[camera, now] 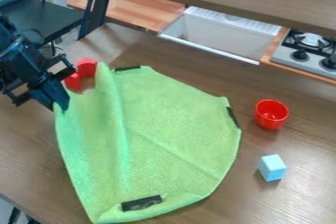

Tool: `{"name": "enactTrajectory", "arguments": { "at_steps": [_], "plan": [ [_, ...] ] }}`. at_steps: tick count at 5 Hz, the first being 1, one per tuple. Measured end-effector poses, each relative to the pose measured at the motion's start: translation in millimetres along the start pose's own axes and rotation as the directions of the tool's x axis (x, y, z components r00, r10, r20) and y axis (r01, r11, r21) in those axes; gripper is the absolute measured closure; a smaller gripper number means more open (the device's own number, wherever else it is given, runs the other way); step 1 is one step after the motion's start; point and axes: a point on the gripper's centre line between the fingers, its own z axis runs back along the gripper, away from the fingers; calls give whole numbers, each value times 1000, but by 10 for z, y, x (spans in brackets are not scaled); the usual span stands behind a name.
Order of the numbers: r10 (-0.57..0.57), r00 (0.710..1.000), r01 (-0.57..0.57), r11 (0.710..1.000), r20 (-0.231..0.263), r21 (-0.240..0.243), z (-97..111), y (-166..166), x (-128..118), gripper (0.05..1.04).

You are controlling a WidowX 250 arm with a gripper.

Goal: Unfold the cloth from top right to bottom left

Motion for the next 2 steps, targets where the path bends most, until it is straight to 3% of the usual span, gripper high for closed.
{"name": "enactTrajectory", "arguments": {
  "at_steps": [1, 2],
  "plan": [
    [1, 1000, -5, 994, 28, 108, 49, 64, -4, 1024],
    [9, 1000, -9, 987, -4, 163, 51, 95, -62, 1024]
  ]
}}
